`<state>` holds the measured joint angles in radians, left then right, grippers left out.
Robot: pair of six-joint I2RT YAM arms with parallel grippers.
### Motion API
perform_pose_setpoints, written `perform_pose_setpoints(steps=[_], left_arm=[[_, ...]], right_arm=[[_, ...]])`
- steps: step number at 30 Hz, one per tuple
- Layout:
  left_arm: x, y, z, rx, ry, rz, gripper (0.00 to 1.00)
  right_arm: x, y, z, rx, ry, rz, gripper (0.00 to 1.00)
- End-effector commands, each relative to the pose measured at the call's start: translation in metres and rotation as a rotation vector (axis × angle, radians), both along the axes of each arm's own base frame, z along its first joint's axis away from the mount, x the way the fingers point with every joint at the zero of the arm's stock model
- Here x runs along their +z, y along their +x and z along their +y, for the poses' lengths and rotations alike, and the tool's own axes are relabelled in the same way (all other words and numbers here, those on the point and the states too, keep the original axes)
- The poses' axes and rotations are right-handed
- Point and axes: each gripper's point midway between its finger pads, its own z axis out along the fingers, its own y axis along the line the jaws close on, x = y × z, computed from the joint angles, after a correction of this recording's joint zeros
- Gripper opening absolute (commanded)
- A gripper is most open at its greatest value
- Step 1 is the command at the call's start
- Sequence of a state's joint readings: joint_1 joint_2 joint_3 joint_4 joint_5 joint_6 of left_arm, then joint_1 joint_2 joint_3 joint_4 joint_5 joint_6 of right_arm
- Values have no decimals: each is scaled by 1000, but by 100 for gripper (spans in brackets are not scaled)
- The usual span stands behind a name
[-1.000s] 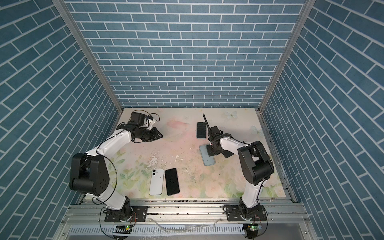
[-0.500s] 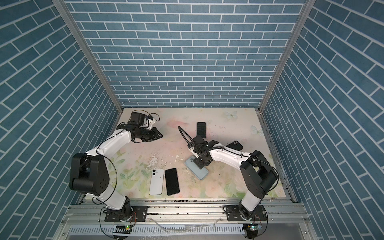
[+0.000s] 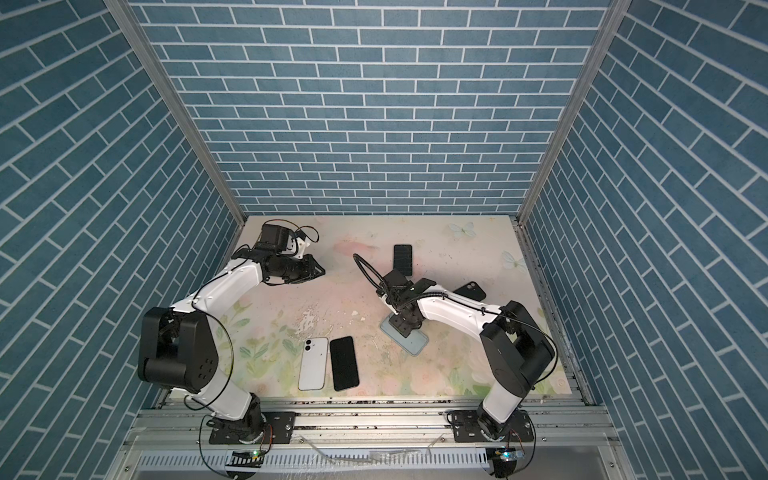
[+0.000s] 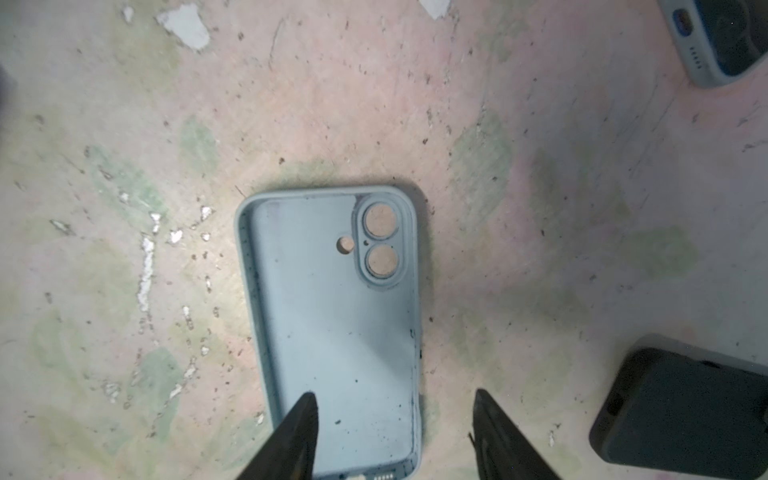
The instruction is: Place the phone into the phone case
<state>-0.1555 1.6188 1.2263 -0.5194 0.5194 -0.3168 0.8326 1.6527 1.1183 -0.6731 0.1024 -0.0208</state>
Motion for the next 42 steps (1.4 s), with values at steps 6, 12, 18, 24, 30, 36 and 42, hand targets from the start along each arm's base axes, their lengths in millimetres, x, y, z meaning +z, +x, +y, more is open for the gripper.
perform_pose_setpoints(steps=[6, 12, 18, 24, 30, 36, 42], left_arm=[[20, -1, 13, 32, 47, -69, 25], [23, -1, 15, 37, 45, -77, 25], [26, -2, 15, 38, 40, -81, 24], [28, -1, 14, 35, 31, -85, 25], [29, -1, 15, 37, 26, -86, 25], [29, -2, 15, 36, 23, -85, 25], [28, -2, 15, 36, 23, -83, 24]], right_arm=[[51, -44, 90, -333, 427, 136, 64], [29, -87, 141, -336, 330, 243, 69], [6, -100, 163, -365, 204, 194, 98], [-13, -101, 155, -403, 43, 172, 98], [-27, -109, 161, -384, 13, 230, 96], [-41, -117, 163, -370, -31, 282, 95], [-50, -120, 165, -363, -42, 311, 94]])
